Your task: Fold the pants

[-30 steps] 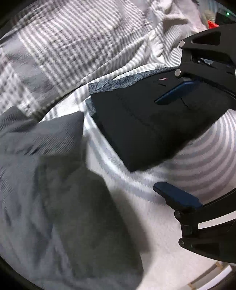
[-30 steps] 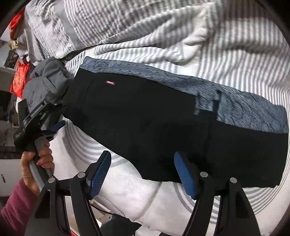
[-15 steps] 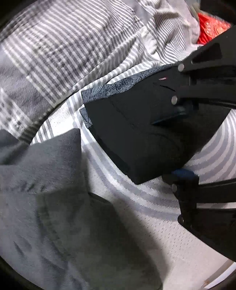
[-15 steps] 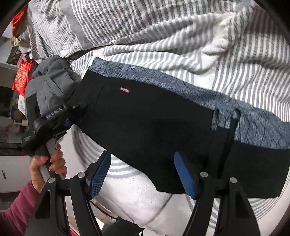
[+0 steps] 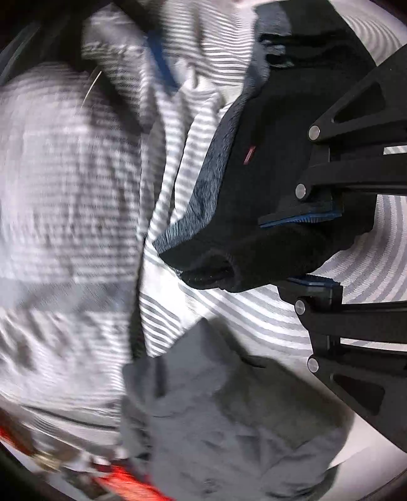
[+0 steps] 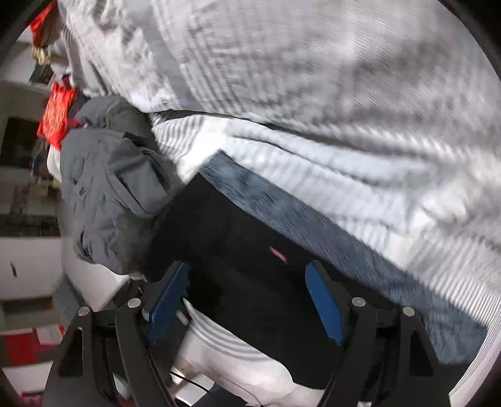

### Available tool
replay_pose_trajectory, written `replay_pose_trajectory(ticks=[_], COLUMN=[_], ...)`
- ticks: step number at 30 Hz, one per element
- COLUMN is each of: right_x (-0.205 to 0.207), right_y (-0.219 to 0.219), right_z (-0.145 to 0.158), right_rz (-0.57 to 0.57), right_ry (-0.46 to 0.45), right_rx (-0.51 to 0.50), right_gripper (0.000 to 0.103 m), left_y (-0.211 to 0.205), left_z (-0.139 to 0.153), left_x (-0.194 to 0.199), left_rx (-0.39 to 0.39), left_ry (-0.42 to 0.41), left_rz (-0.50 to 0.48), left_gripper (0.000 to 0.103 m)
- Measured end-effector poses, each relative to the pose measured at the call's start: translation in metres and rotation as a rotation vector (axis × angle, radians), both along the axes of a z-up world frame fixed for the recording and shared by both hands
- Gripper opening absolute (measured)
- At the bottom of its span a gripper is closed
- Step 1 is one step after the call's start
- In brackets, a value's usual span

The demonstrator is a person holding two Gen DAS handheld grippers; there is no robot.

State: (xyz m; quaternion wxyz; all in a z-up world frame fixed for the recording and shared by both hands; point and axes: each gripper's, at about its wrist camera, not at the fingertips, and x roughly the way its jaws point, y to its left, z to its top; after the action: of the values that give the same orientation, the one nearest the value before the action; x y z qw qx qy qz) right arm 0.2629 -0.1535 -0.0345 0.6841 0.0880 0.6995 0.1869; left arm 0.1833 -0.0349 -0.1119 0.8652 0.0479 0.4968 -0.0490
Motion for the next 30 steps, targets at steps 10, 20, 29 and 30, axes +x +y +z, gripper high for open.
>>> replay_pose_trajectory(ticks=[10,20,29,30], right_x=[0.045,0.036,0.011,0.008], right_y=[0.105,0.125,0.038,0.028], right_z=[-0.055,-0.102,-0.049,-0.041], right_rz=[0.225,0.272,0.038,0.013], right_ry=[0.176,0.28,0.172,0.161], right_rx=[-0.114,-0.206,0.093,0.123], right_gripper=[0.084,0.035,0.018,0.018], left_y=[-0.003,0.002,-0.029,-0.034], left_z=[0.005,0.005,0.045,0.051], left_x=[-0.003,-0.003,-0.02,-0.023], left_rx=[0.007,-0.034,-0.037,-0.035], left_ry=[-0.028,0.004,-0.078,-0.088], left_rz=[-0.034,-0.012,-0.153,-0.172], left_gripper=[0.028,0.028,0.028,0.028])
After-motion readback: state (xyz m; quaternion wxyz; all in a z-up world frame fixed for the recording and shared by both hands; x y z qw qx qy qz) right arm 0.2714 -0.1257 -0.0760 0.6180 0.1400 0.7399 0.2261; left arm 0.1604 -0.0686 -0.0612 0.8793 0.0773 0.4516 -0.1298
